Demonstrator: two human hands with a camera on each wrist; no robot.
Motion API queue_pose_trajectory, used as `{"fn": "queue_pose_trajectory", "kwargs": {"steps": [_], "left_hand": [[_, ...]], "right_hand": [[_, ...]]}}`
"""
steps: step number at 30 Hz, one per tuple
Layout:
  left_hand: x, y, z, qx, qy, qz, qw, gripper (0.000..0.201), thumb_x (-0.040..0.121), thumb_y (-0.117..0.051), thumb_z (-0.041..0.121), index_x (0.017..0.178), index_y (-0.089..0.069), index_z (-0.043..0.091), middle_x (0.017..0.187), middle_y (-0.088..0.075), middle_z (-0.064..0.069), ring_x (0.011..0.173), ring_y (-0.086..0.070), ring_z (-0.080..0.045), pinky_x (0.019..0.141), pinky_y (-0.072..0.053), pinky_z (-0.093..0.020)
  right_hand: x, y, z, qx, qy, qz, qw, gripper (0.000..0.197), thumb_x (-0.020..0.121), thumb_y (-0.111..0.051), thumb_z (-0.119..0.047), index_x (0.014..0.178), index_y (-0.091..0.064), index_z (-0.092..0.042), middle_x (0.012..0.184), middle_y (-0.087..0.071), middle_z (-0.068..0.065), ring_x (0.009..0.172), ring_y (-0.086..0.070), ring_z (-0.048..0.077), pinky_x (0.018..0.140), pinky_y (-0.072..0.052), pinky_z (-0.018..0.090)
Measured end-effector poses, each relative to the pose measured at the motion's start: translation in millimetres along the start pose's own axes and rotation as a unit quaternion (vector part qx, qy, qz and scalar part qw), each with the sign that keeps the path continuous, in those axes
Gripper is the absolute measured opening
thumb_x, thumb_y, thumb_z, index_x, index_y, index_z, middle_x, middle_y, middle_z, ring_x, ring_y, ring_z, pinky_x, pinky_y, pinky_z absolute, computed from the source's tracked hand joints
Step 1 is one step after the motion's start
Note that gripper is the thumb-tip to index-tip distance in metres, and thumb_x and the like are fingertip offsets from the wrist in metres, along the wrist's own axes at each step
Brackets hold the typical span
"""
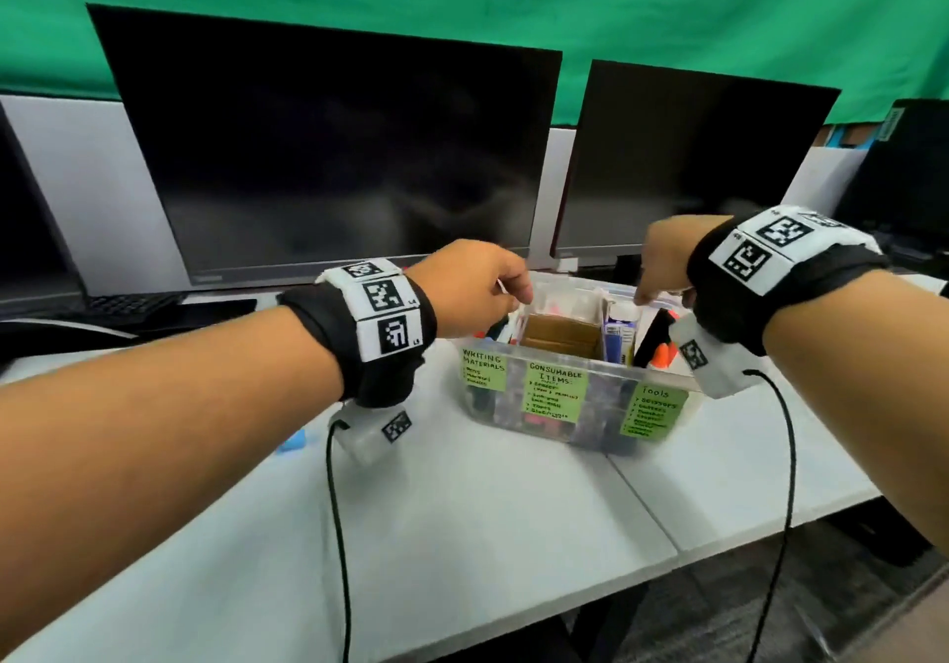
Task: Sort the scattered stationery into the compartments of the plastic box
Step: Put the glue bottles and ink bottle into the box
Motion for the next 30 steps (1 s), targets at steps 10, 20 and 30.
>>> {"fn": "queue_pose_trajectory", "kwargs": {"steps": [10, 20, 30], "left_hand": [[-87.3, 4.5, -129.1, 0.260, 0.167, -0.272, 0.911, 0.041, 0.087, -0.064, 0.029, 0.127, -0.055, 0.025, 0.128, -0.056, 0.004, 0.117, -0.052, -0.017, 0.091, -0.041, -0.025], [-129.4, -9.3, -185.1, 0.224, 0.295, -0.256, 0.893, 0.065, 0.078, -0.073, 0.038, 0.133, -0.050, 0.014, 0.131, -0.056, 0.000, 0.121, -0.052, -0.018, 0.095, -0.043, -0.026], [-145.7, -7.5, -210.5, 0.207, 0.313, -0.261, 0.889, 0.056, 0.080, -0.070, 0.041, 0.129, -0.055, 0.017, 0.130, -0.055, 0.001, 0.120, -0.052, -0.018, 0.100, -0.043, -0.027]], "right_hand": [[-42.5, 0.5, -173.3, 0.119, 0.255, 0.061, 0.958, 0.022, 0.088, -0.061, -0.021, 0.103, -0.066, -0.007, 0.063, -0.054, -0.001, 0.053, -0.053, 0.016, 0.047, -0.041, 0.019], [-40.0, -67.0, -282.7, 0.088, 0.373, -0.068, 0.921, 0.048, 0.088, -0.064, -0.023, 0.134, -0.053, -0.010, 0.132, -0.056, 0.008, 0.087, -0.060, 0.020, 0.064, -0.045, 0.020], [-35.8, -84.6, -299.9, 0.019, 0.367, -0.078, 0.927, 0.034, 0.088, -0.064, -0.025, 0.112, -0.063, -0.001, 0.089, -0.060, 0.009, 0.089, -0.057, 0.027, 0.074, -0.045, 0.028]]}}
Point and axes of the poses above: each hand's wrist, its own x-axis towards the middle knuckle, its own y-axis out of the back of the hand, z = x × y, the point moved 2 cm from there along x, towards the middle knuckle
